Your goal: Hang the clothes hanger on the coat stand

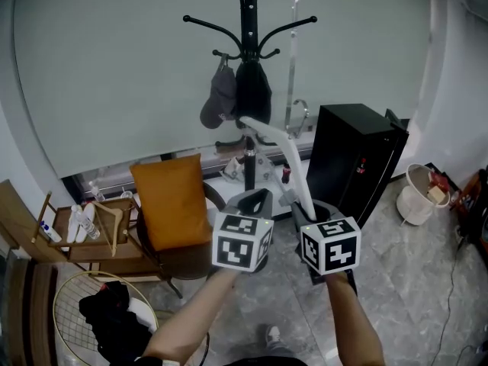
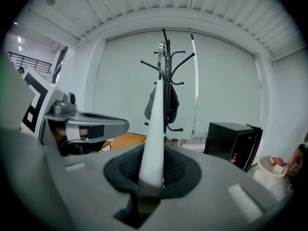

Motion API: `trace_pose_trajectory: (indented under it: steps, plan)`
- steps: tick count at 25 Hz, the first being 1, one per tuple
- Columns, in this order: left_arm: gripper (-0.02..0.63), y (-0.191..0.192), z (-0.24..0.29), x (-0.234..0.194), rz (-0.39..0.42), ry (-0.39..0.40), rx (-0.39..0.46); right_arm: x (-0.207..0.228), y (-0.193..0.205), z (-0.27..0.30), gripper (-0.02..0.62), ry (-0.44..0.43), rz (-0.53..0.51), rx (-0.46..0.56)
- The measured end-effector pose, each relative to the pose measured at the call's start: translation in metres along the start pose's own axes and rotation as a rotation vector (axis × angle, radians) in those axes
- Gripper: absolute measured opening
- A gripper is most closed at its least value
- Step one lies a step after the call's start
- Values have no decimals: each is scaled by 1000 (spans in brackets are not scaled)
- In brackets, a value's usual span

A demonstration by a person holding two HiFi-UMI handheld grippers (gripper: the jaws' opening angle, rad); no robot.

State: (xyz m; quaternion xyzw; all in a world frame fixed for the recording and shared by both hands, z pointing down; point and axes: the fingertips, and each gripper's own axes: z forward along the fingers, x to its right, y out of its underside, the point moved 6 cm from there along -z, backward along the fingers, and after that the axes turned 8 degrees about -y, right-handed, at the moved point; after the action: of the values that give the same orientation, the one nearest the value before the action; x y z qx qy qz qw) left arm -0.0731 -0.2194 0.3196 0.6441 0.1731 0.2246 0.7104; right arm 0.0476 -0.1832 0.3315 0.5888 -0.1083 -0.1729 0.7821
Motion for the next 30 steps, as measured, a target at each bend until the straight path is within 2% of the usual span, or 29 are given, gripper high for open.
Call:
trace_pose_trajectory:
  steps: [14, 30]
  plan:
    - [12, -20, 110, 29, 15, 19, -11, 109, -21, 30, 69, 21, 15, 34]
    - [12, -40, 195, 41, -1, -51, -9, 193, -37, 70, 69, -8, -28, 23]
